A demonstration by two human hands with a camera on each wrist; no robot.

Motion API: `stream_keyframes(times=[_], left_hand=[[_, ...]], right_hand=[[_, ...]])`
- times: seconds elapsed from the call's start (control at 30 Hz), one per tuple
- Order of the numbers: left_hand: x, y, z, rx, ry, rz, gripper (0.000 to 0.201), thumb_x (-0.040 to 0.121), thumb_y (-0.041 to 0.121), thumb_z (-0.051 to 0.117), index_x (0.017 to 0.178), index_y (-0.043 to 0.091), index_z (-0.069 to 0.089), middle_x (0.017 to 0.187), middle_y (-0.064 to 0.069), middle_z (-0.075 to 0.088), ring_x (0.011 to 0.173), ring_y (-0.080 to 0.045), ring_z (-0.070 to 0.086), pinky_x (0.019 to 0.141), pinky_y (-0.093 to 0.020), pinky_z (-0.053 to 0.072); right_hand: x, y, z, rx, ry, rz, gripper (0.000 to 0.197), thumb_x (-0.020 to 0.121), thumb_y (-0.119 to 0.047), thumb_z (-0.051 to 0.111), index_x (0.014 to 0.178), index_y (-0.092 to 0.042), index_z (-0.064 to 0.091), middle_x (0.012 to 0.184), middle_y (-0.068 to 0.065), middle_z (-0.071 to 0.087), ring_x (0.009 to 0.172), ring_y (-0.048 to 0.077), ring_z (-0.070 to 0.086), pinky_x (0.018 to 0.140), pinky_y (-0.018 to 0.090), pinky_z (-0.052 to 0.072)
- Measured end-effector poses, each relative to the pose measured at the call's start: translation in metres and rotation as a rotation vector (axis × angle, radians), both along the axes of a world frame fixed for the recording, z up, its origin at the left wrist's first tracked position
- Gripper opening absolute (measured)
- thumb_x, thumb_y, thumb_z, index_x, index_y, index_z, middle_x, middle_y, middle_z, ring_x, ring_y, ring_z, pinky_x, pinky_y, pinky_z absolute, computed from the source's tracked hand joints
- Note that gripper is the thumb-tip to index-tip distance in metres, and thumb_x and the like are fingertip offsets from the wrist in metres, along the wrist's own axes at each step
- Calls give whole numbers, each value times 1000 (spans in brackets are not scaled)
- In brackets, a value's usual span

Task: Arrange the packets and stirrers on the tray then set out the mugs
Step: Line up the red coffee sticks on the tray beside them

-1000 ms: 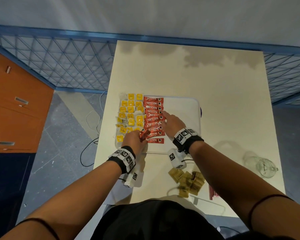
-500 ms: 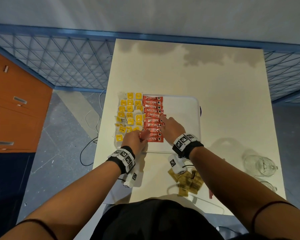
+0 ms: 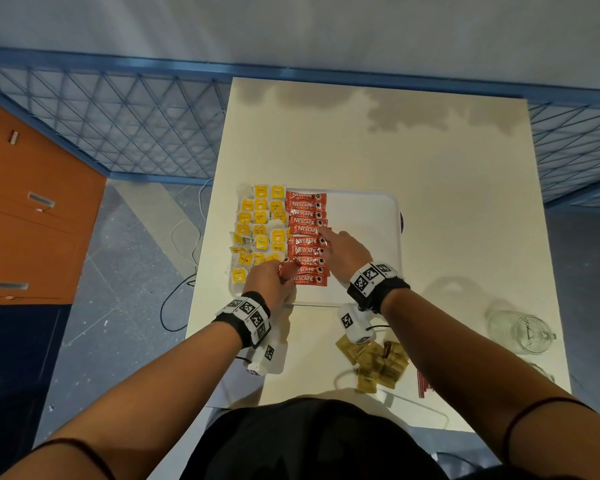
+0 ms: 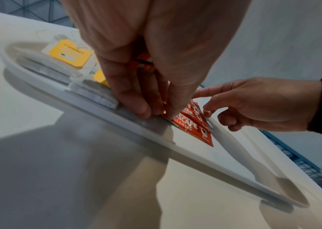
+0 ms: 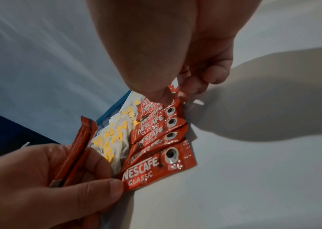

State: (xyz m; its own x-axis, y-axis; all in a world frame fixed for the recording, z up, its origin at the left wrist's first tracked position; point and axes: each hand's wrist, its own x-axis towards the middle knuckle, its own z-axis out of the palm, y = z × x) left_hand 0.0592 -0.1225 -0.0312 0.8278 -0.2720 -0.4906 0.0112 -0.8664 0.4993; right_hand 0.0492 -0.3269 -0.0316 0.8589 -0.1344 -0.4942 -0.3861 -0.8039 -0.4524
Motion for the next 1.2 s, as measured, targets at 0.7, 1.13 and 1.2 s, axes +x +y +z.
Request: stream_keyframes(times=[0.7,1.13,1.2], left_hand=[[-9,6,13,-207,166,53,45,100,36,26,81,5,52,88,-15,62,87,-34,57,74,-40,42],[-9,15,5,-374,240,-143,34,89,48,54,111,31,73,106,13,72,97,-9,66,87,-32,53],[-9,17,3,-379,220,-142,28,90,39,60,114,30,72,107,13,72,95,-7,65,81,-27,51]], right_hand=[[-20,7,8,109,-41,-175,41,103,-27,48,143,-20,49,119,4,62,92,17,62,84,38,55],[-55,14,9,430,-39,-89,21,99,-39,58,89,-27,73,85,-7,70,84,18,66,81,48,57],[-57,11,6,389,-39,-127,22,95,-46,59,85,-31,72,85,-11,71,84,13,66,80,45,57]])
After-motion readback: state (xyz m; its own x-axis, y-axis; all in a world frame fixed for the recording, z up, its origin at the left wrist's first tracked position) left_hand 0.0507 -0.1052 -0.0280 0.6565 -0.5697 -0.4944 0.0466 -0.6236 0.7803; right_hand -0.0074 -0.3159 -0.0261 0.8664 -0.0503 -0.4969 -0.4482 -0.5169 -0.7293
